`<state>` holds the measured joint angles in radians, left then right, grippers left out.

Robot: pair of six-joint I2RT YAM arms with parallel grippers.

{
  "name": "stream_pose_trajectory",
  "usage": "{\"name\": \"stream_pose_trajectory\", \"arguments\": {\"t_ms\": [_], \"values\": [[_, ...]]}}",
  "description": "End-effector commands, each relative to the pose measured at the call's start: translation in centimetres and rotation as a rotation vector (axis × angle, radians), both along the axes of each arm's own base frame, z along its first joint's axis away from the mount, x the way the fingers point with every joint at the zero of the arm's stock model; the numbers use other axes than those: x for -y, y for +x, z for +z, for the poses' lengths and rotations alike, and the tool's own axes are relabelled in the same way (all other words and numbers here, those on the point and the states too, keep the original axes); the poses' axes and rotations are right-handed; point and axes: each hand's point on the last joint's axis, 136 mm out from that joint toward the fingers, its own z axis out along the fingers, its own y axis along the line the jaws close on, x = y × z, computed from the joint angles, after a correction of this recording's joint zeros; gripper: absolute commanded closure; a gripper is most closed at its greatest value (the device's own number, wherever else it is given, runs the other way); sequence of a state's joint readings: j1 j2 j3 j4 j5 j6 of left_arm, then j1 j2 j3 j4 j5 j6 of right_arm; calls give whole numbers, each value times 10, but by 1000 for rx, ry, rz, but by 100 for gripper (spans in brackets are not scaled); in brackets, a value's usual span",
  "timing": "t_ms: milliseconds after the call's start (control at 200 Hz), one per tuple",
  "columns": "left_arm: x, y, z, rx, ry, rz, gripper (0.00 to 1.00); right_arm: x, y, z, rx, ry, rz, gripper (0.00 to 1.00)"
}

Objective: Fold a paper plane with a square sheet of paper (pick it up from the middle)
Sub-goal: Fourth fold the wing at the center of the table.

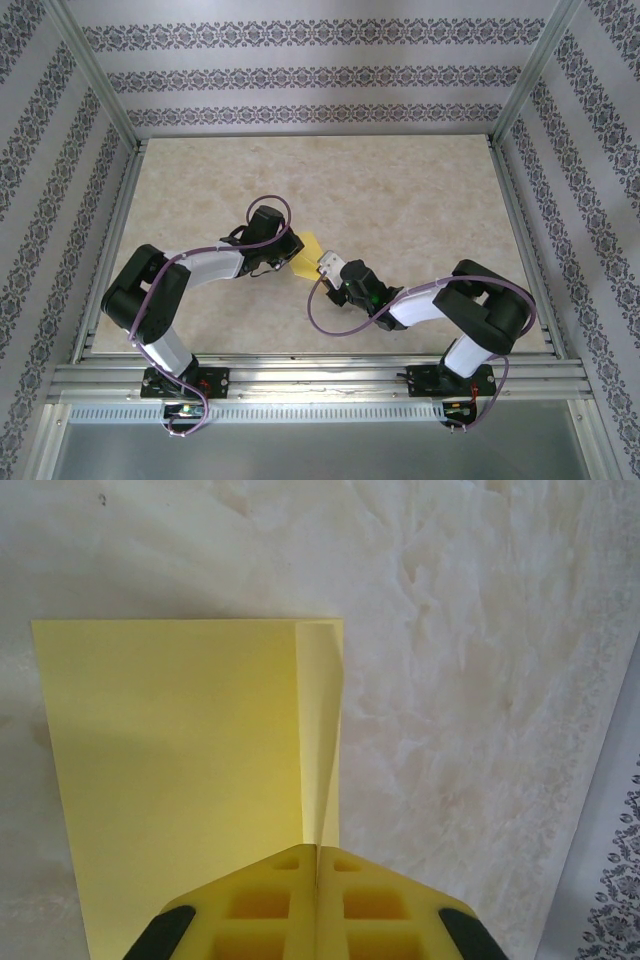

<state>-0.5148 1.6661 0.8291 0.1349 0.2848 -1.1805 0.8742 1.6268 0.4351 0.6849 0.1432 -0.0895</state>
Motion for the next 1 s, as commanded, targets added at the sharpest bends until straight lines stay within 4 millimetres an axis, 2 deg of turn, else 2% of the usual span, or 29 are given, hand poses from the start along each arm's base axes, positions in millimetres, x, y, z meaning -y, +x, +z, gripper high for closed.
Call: {"name": "stream_pose_trajectory", "arguments": {"t_ms": [0,180,210,260,330,390,545,749,994], "values": [[-2,6,4,6,-16,15,96,1,2,-2,-1,-8,-3,89],[-3,5,4,5,-11,17,94,0,0,-1,-11,8,-1,99],[-3,5,5,6,-12,15,90,-1,0,-1,-19,16,-5,100],[-5,5,5,8,-4,16,74,-3,0,-2,-38,30,-13,100],[-11,4,6,13,11,33,72,-4,1,-4,-70,52,-37,99],[-14,2,7,16,16,44,65,-6,0,-8,-91,73,-54,99],[-28,-5,8,16,45,77,60,-4,2,-21,-117,51,-97,99],[-36,-7,18,47,50,102,59,-13,-1,-18,-177,146,-101,100],[-31,-4,24,73,41,66,64,-22,4,-17,-497,405,-121,100]]}}
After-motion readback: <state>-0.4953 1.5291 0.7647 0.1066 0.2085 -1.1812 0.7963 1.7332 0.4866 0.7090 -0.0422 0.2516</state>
